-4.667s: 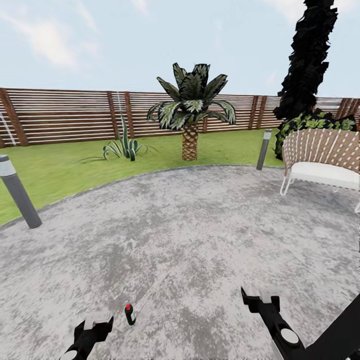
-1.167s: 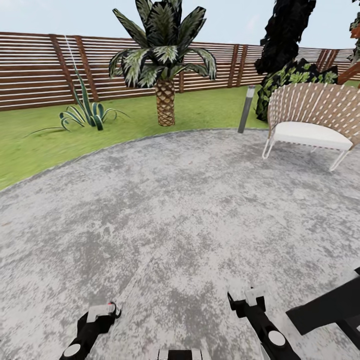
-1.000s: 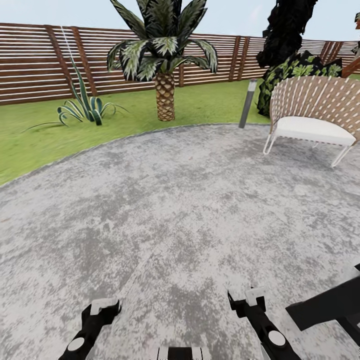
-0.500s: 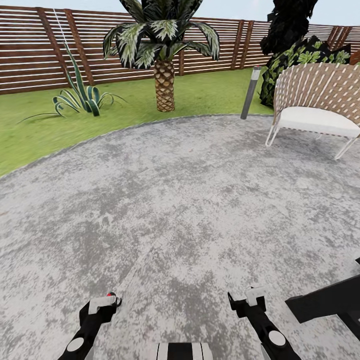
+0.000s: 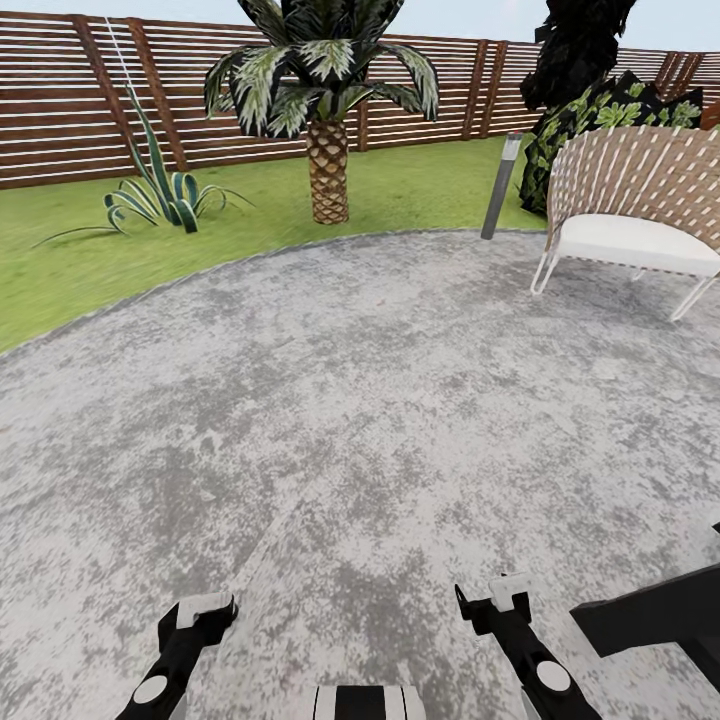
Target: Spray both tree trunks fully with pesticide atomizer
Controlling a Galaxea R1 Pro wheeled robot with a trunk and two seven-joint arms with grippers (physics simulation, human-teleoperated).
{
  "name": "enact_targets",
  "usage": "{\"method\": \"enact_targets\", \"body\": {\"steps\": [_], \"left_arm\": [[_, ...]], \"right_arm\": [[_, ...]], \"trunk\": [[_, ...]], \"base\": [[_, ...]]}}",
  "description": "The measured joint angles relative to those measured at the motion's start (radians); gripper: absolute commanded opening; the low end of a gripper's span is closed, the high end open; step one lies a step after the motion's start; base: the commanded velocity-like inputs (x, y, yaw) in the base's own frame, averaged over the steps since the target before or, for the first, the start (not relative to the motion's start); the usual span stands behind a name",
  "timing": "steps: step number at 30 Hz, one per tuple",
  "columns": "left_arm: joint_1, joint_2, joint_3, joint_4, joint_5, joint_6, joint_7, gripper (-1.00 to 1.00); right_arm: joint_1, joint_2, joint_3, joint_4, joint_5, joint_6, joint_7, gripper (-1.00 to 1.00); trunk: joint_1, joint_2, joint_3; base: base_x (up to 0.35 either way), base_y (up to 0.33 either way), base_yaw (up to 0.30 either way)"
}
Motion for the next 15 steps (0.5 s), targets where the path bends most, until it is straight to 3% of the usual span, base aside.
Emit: {"method": "enact_targets", "body": {"steps": [15], "left_arm": [[0.000, 0.000, 0.001, 0.000, 0.000, -0.001, 0.000, 1.00]], "right_arm": [[0.000, 0.000, 0.000, -0.001, -0.001, 0.000, 0.000, 1.00]], "trunk": [[0.000, 0.000, 0.000]], "base": [[0.041, -0.037, 0.000]]}}
